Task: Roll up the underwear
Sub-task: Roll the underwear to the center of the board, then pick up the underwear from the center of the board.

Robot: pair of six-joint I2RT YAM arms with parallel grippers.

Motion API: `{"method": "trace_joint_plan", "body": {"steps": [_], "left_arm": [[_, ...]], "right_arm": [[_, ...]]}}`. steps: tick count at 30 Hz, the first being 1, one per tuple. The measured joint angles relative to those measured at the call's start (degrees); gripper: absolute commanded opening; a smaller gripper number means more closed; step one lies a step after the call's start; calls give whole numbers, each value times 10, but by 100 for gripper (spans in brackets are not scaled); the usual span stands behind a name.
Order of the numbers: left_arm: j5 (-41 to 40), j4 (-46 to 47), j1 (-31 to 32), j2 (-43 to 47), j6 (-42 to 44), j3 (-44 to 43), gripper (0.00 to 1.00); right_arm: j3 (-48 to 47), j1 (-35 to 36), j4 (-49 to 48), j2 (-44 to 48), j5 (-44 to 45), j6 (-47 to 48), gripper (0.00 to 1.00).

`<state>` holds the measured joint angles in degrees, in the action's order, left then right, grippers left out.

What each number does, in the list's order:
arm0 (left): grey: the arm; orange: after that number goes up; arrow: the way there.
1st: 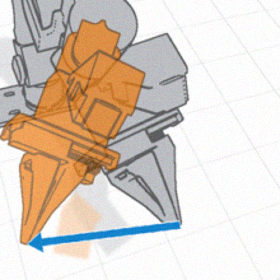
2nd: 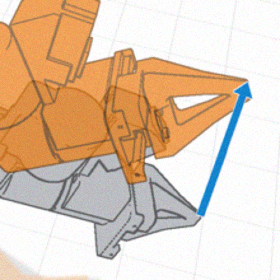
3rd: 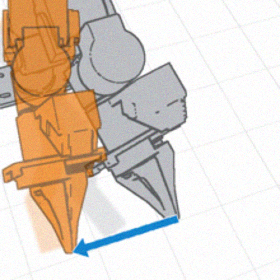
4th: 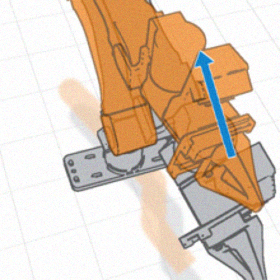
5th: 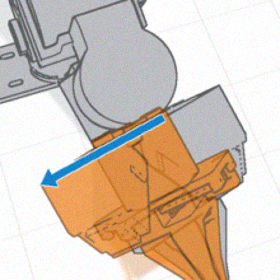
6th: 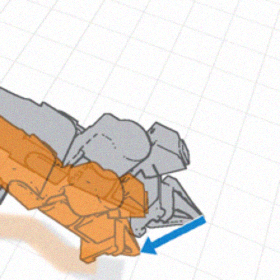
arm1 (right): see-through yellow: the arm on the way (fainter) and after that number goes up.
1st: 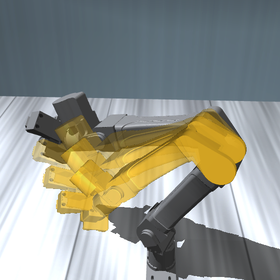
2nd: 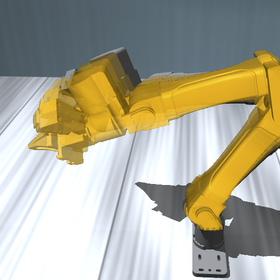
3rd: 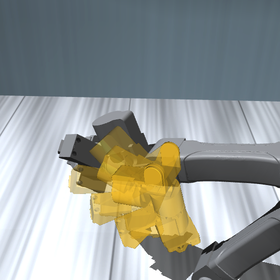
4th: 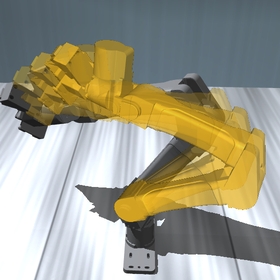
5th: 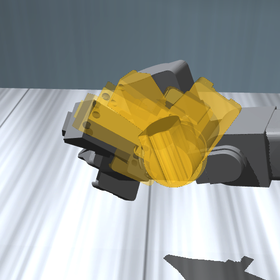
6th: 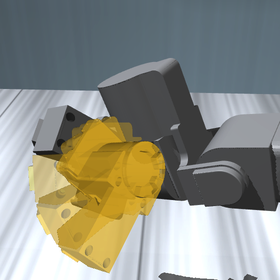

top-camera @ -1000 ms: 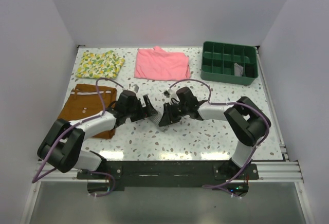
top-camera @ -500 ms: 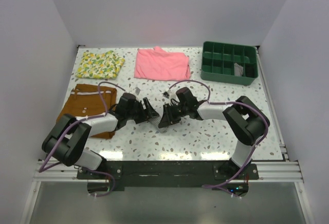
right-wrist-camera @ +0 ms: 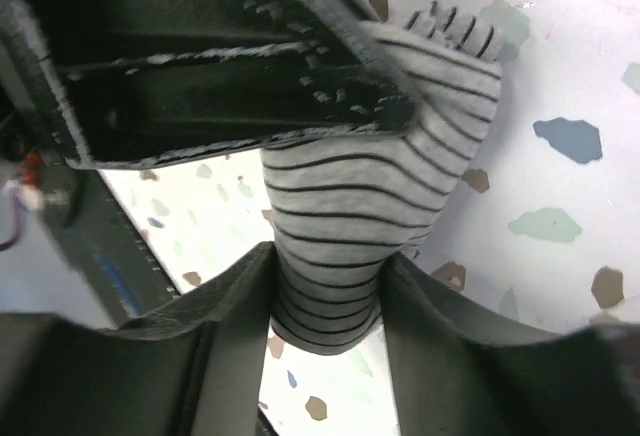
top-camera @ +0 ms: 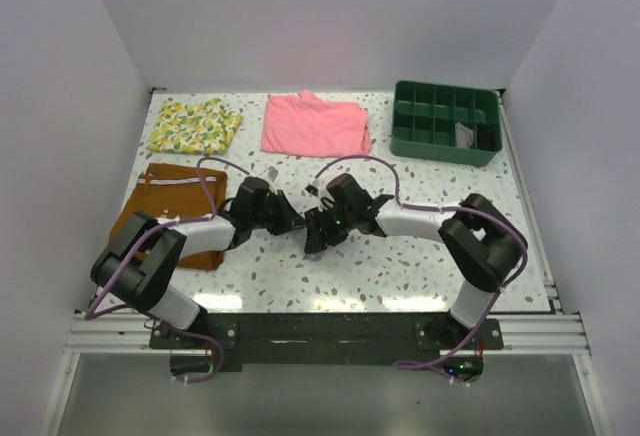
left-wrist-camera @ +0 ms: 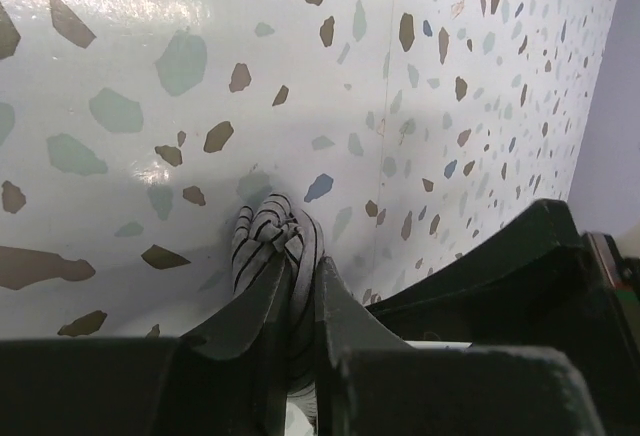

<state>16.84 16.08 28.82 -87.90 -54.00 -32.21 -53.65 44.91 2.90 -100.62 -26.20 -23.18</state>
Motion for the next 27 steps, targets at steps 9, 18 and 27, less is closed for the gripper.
{"method": "trace_joint_plan", "body": {"steps": [9, 18, 27], "left_arm": [[-33, -61, 14, -5, 32, -37, 0], [-46, -93, 19, -17, 43, -60, 0], [-47, -105, 20, -23, 52, -71, 0]], "right_arm": [[-46, 84, 144, 51, 257, 99, 55], [-98, 158, 201, 53, 397, 183, 55], [-115, 172, 202, 12, 418, 208, 55]]}}
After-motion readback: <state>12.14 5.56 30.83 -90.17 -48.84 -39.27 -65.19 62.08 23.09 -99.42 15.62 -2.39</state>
